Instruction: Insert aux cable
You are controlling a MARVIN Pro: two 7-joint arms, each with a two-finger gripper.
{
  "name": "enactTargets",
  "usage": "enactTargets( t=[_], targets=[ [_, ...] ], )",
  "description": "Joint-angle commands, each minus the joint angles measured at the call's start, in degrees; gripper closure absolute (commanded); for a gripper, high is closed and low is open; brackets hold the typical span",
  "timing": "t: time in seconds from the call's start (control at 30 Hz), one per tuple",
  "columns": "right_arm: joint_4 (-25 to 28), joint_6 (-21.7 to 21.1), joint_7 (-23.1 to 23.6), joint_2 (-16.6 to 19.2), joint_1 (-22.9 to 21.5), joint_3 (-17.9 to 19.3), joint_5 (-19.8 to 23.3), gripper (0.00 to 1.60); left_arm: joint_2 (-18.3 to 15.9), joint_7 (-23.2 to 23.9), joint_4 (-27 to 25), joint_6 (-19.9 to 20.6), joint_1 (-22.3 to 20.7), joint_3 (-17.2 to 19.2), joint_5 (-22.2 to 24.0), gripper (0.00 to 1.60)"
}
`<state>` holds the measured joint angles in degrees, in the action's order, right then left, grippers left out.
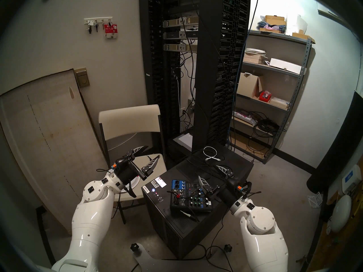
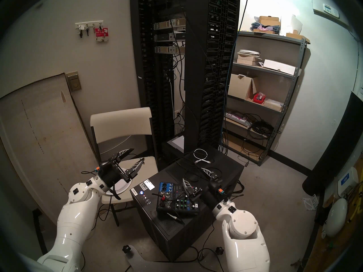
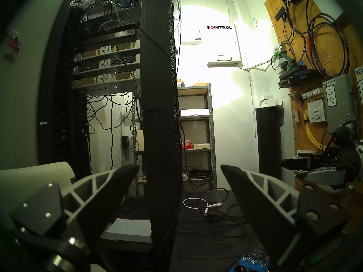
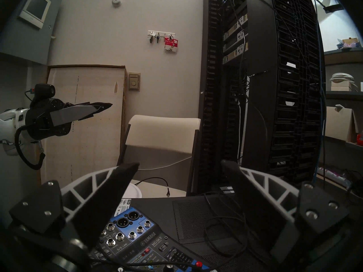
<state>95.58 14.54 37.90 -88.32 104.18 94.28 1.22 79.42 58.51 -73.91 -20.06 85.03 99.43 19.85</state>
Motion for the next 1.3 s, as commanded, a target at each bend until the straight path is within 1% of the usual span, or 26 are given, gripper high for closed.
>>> enactTargets(
  t=[0.0,1.27],
  targets=[
    [1.09,-0.03,-0.15,-0.3,-0.54,0.14,0.37,0.0,0.14,0.25,-1.21,-0.15,-0.46,0.04,0.34,0.0],
    [1.09,-0.04,0.01,-0.47,-0.55,0.28,0.26,0.0,0.84,0.96,-1.18,0.03,-0.59,0.88,-0.28,0.0]
  ],
)
